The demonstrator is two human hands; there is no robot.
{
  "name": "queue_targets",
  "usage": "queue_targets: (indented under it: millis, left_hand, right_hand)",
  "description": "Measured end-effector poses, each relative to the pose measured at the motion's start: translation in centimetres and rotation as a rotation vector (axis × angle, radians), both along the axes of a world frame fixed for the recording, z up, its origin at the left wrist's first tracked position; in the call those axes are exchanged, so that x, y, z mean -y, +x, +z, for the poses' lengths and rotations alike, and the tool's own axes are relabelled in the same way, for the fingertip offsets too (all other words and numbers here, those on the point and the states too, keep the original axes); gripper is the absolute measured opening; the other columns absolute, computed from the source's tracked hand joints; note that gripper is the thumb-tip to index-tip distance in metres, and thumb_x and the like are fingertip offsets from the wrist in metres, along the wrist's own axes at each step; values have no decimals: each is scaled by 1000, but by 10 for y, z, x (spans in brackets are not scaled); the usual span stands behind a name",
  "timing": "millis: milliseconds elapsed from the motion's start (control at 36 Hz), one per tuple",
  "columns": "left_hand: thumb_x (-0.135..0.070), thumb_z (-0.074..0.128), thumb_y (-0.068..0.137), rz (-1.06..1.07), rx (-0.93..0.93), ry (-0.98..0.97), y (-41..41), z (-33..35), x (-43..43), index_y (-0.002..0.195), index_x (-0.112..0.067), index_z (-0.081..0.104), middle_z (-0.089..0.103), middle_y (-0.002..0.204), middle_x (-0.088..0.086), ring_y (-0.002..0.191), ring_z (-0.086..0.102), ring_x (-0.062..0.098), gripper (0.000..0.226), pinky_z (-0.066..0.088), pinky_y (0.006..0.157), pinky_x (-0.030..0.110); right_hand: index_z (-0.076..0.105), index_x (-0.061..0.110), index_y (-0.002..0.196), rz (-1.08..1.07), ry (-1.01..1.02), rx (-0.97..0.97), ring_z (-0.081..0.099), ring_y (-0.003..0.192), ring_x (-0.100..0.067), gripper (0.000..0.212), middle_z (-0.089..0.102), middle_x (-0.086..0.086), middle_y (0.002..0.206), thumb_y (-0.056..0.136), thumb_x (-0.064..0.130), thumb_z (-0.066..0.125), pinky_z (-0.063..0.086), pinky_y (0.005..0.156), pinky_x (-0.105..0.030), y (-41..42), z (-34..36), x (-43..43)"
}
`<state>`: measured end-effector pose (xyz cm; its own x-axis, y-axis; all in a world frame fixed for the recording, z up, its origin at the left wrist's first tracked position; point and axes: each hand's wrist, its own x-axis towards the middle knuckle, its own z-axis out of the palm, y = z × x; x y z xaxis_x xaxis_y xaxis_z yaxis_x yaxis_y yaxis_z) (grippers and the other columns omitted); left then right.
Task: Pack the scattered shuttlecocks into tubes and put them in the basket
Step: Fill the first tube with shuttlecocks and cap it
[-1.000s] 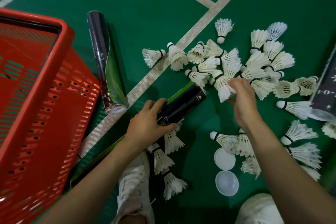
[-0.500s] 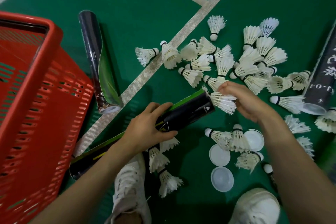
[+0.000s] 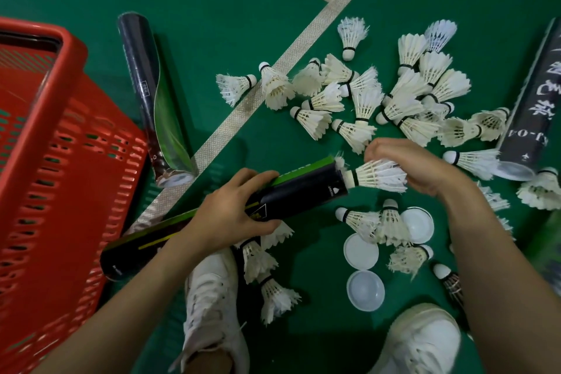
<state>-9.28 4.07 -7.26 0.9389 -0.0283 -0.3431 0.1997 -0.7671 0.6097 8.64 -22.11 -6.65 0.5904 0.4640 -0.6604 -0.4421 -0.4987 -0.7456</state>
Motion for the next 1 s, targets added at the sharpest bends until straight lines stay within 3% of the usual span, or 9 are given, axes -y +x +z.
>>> queue_targets:
  millis: [167,222,333,556,667,806,917,972,1000]
  left_hand:
    - [-68,55,68,-46,17,-31,-1,1,7,140,-40,38,41,124,-17,101,55,9,79,53,82,39]
    - [-68,55,69,-50,27,-20,0,1,9,141,-39,38,42,124,-15,100,55,10,79,53,80,40]
    - [-69,56,68,-3,31,-25,0,1,8,141,-37,39,44,124,-15,101,55,8,82,52,83,36]
    - [-66,61,67,24,54,-67,6,2,14,139,-38,41,43,120,-20,101,54,7,80,52,84,38]
    - [-71,56,66,-8,53,-40,14,4,23,141,-39,39,43,121,-20,101,53,5,82,51,83,37]
    - [-71,54,64,27,31,-36,13,0,24,142,-39,38,43,122,-18,102,53,8,85,51,84,38]
    - [-64,66,69,54,0,-16,15,-3,28,143,-38,36,44,126,-13,104,55,13,83,51,86,42]
    - [-54,72,75,73,-17,2,16,-4,29,144,-37,35,43,128,-10,105,55,14,80,50,88,42]
    - [-52,72,77,84,-24,11,18,-5,30,144,-36,34,43,128,-9,105,55,15,79,50,88,42]
  right_hand:
    - [63,18,75,15,23,6,47,56,-14,22,54,1,65,92,30,53,38,53,-25,-9,-3,-11]
    - [63,18,77,-17,62,14,53,65,-15,31,59,-3,75,94,41,48,41,65,-30,-16,-7,-21]
    - [65,20,102,-179,157,24,58,112,-16,53,65,0,116,82,63,41,42,97,-34,-24,-11,-29]
    - [59,24,122,-226,191,10,53,122,-15,60,62,1,126,91,63,27,33,111,-40,-27,-8,-33]
    - [61,41,117,-131,117,25,47,128,-16,58,61,11,127,86,73,24,26,113,-53,-37,-5,-46]
    - [54,48,112,-183,114,44,43,131,-19,41,53,3,134,95,63,20,25,114,-52,-37,-10,-52]
    - [58,20,122,-394,31,101,56,110,-15,49,61,-3,122,100,51,28,44,97,-38,-33,-24,-53]
    - [60,11,116,-502,-25,183,57,97,-10,43,64,-4,114,102,40,32,43,80,-26,-30,-30,-51]
    - [61,11,112,-531,-58,218,58,97,-11,38,64,-3,111,102,36,35,43,81,-26,-28,-35,-48]
